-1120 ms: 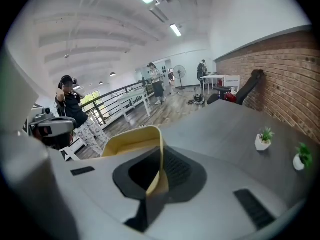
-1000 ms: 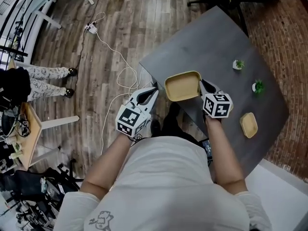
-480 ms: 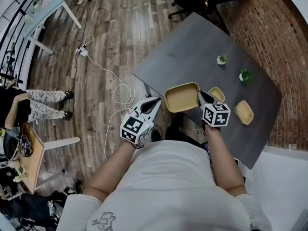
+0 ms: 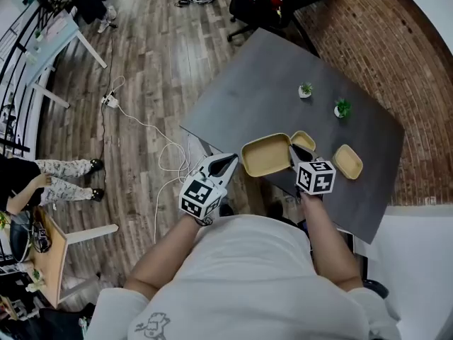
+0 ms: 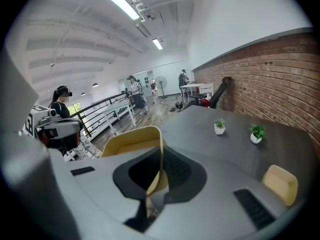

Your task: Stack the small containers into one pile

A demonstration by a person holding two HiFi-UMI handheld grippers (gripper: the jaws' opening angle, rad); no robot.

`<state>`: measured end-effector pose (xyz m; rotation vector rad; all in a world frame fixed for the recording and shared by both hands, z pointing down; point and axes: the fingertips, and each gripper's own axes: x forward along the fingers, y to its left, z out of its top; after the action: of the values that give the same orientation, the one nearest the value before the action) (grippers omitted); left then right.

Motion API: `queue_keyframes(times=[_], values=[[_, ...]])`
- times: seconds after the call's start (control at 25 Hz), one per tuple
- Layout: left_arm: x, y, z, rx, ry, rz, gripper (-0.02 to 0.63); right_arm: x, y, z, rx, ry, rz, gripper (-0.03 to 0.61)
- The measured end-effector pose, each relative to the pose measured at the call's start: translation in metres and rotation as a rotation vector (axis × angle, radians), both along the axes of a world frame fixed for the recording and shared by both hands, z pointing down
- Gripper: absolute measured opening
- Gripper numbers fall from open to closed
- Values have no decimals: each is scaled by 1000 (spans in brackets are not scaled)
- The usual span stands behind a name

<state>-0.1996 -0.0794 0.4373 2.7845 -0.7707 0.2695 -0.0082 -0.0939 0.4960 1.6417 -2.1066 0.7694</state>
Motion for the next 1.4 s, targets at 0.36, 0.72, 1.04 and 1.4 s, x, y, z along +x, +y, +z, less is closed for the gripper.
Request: queue_keyframes(times=[0.36, 0.72, 1.04, 1.4], values=[[72, 2, -3, 11, -16, 47, 11, 60, 14, -2, 12, 0, 16, 21], [146, 14, -2, 2, -41, 51, 11, 131, 35, 9, -6, -39, 23, 21], [206, 33, 8, -14, -58, 35, 11, 188, 51, 20, -19, -59, -3, 21], [249, 45, 7, -5, -71, -6, 11, 222, 70, 30, -31, -68, -66, 21]])
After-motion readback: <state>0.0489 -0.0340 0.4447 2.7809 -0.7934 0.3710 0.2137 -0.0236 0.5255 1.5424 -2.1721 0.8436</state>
